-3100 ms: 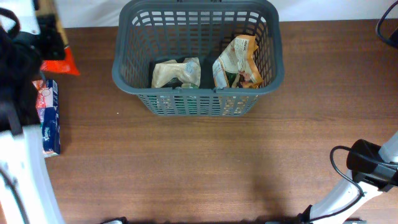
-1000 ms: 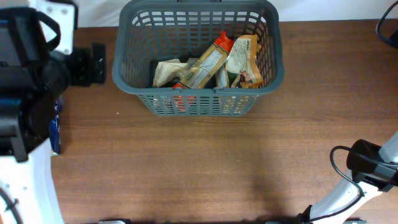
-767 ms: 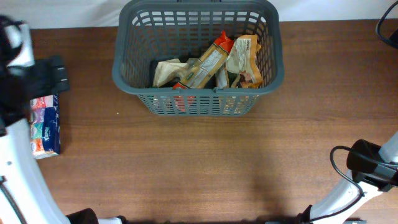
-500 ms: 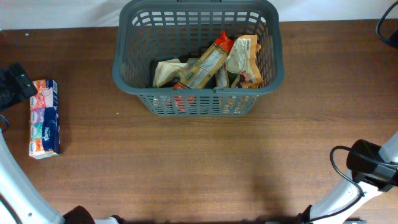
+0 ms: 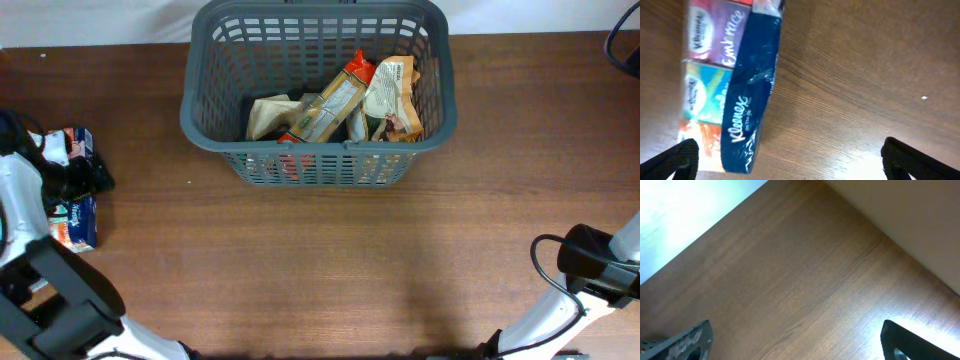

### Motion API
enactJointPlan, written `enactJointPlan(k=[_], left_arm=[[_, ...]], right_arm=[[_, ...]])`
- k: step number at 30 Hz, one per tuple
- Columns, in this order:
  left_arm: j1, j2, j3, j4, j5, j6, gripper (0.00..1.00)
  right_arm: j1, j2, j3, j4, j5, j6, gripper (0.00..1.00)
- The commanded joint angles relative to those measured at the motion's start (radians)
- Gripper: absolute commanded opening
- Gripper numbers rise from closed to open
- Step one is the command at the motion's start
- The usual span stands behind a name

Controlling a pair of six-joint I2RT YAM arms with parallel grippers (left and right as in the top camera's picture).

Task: Pack container
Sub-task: 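Lower the left gripper over the blue Kleenex tissue pack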

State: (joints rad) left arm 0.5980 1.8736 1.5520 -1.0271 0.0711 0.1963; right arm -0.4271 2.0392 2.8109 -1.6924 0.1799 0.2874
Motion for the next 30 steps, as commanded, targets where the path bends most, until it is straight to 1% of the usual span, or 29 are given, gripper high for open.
enactJointPlan(k=[1, 3, 5, 7, 9, 11, 12, 13, 15, 24, 30], left_arm=[[0.003, 0.017, -0.001, 0.019, -0.051, 0.064, 0.99], [0.003, 0.017, 0.002, 0.029, -0.106, 0.071, 0.99], [0.003, 0.017, 0.002, 0.038, -0.166, 0.109, 0.99], [0.006, 0.017, 0.001, 0.084, -0.251, 0.116, 0.99], [0.007, 0.017, 0.001, 0.140, -0.278, 0.116, 0.99], [0.007, 0.017, 0.001, 0.143, -0.269, 0.115, 0.99], [0.007, 0.017, 0.001, 0.137, -0.239, 0.116, 0.99], [0.008, 0.017, 0.001, 0.132, -0.195, 0.117, 0.99], [0.017, 0.022, 0.000, 0.132, -0.035, 0.185, 0.99], [0.042, 0.138, 0.001, 0.126, -0.033, 0.203, 0.99], [0.048, 0.153, 0.001, 0.153, -0.034, 0.203, 0.99]], right_arm=[[-0.006, -0.013, -0.002, -0.006, 0.016, 0.002, 0.99], [-0.006, -0.013, -0.002, -0.006, 0.016, 0.002, 0.99], [-0.006, -0.013, -0.002, -0.006, 0.016, 0.002, 0.99], [-0.006, -0.013, -0.002, -0.006, 0.016, 0.002, 0.99], [-0.006, -0.013, -0.002, -0.006, 0.016, 0.002, 0.99], [-0.006, -0.013, -0.002, -0.006, 0.016, 0.002, 0.99], [-0.006, -0.013, -0.002, -0.006, 0.016, 0.002, 0.99], [-0.006, -0.013, -0.002, -0.006, 0.016, 0.002, 0.99], [-0.006, -0.013, -0.002, -0.006, 0.016, 0.002, 0.99], [-0.006, -0.013, -0.002, -0.006, 0.016, 0.002, 0.99], [-0.006, -0.013, -0.002, -0.006, 0.016, 0.002, 0.99]])
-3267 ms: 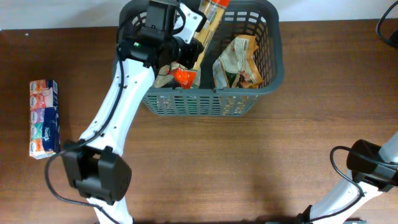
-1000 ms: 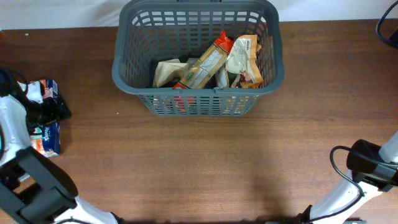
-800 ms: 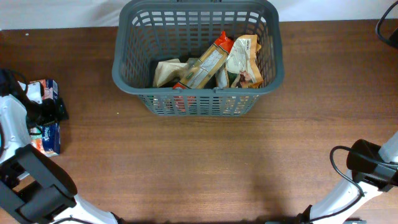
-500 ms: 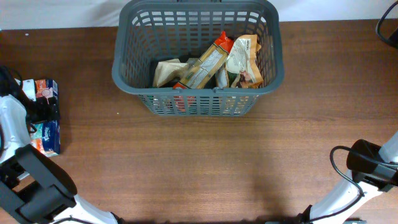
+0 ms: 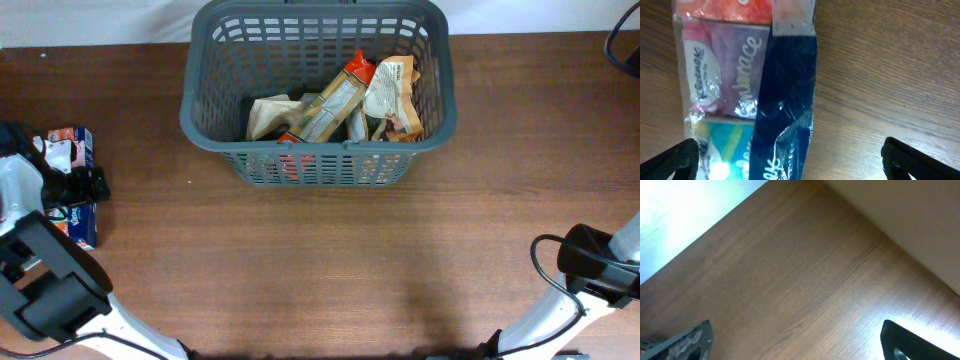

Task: Pack container
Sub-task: 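Lower the left gripper over the blue Kleenex tissue pack, then close the left gripper on the tissue pack and lift it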

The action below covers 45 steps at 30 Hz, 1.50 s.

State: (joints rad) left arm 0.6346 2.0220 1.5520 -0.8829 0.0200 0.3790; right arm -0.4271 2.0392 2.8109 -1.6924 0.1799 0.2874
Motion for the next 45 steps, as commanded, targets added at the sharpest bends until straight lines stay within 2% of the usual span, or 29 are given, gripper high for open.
enactJointPlan(k=[1, 15, 45], left_arm=[[0.015, 0.005, 0.001, 0.009, 0.018, 0.021, 0.99], [0.029, 0.017, 0.001, 0.046, 0.011, 0.039, 0.99], [0.029, 0.163, 0.000, 0.065, 0.056, 0.038, 0.99]], right_arm=[[-0.006, -0.013, -0.002, -0.006, 0.016, 0.002, 0.99], [-0.006, -0.013, -0.002, -0.006, 0.016, 0.002, 0.99], [-0.006, -0.013, -0.002, -0.006, 0.016, 0.002, 0.99]])
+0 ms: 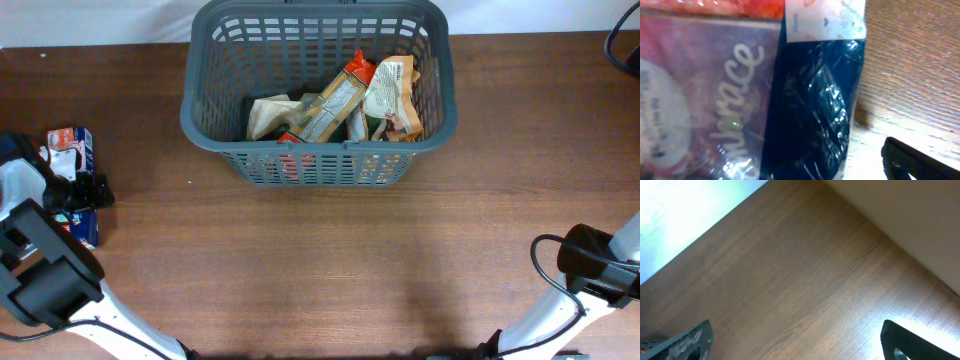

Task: Pack container
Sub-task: 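Close the left gripper on the tissue pack and lift it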

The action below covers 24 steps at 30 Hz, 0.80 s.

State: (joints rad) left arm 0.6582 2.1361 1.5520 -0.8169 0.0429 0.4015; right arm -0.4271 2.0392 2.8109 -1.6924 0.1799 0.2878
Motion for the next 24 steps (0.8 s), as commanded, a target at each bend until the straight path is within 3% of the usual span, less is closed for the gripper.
enactJointPlan(k=[1, 8, 9, 13, 16, 17, 24], left_arm=[[0.006, 0.055, 0.000, -0.003, 0.033, 0.016, 0.99], [0.006, 0.067, 0.000, -0.005, 0.033, 0.016, 0.96], [0.006, 0.067, 0.000, -0.005, 0.033, 0.015, 0.80], [0.006, 0.067, 0.000, -0.005, 0.034, 0.000, 0.28], [0.006, 0.067, 0.001, -0.004, 0.039, -0.067, 0.06], [0.006, 0.067, 0.001, -0.005, 0.050, -0.082, 0.02], [0.006, 0.056, 0.117, -0.065, 0.269, -0.147, 0.02]], right_arm=[[-0.006, -0.013, -0.002, -0.006, 0.016, 0.001, 0.99], [-0.006, -0.013, -0.002, -0.006, 0.016, 0.001, 0.99], [-0.006, -0.013, -0.002, -0.006, 0.016, 0.001, 0.99], [-0.006, -0.013, -0.002, -0.006, 0.016, 0.001, 0.99], [-0.006, -0.013, -0.002, -0.006, 0.016, 0.001, 0.99], [-0.006, -0.013, -0.002, -0.006, 0.016, 0.001, 0.99], [-0.006, -0.013, -0.002, -0.006, 0.016, 0.002, 0.99]])
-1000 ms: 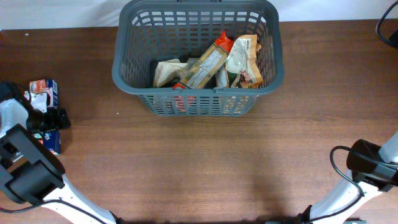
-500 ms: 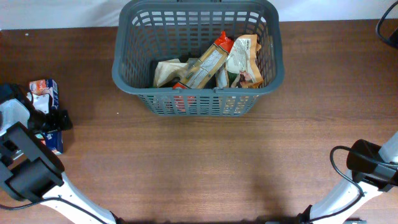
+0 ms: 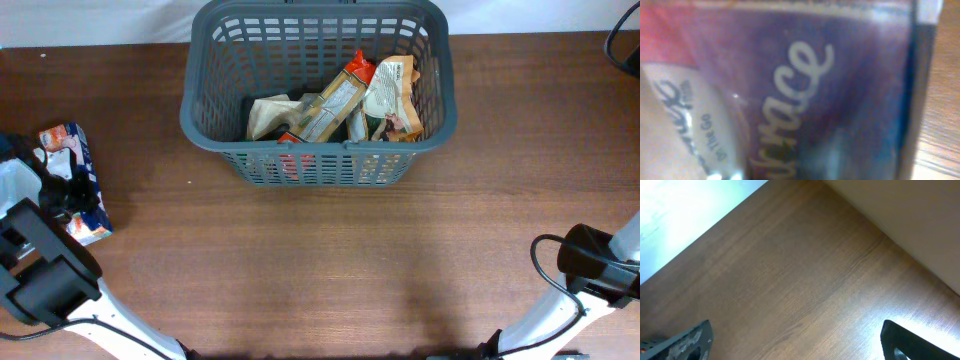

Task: Pack container
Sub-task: 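Close the left gripper on the tissue pack and lift it, then carry the tissue pack right over the basket and lower it in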

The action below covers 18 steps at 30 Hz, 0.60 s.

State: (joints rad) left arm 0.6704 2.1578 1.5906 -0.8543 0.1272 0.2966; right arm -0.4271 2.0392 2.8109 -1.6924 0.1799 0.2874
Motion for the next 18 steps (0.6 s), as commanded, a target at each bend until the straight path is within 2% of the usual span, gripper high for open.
enactJointPlan(k=[1, 4, 11, 14, 18], left_arm=[[-0.006, 0.029, 0.121, -0.045, 0.206, -0.048, 0.02], [-0.007, 0.005, 0.288, -0.103, 0.257, -0.090, 0.02], [-0.037, -0.125, 0.758, -0.177, 0.463, -0.090, 0.02], [-0.092, -0.181, 0.897, -0.175, 0.552, -0.090, 0.02], [-0.254, -0.233, 1.019, -0.166, 0.687, -0.064, 0.02]], right_arm=[[-0.006, -0.013, -0.002, -0.006, 0.016, 0.002, 0.99], [-0.006, -0.013, -0.002, -0.006, 0.016, 0.002, 0.99], [-0.006, -0.013, -0.002, -0.006, 0.016, 0.002, 0.99], [-0.006, -0.013, -0.002, -0.006, 0.016, 0.002, 0.99], [-0.006, -0.013, -0.002, -0.006, 0.016, 0.002, 0.99]])
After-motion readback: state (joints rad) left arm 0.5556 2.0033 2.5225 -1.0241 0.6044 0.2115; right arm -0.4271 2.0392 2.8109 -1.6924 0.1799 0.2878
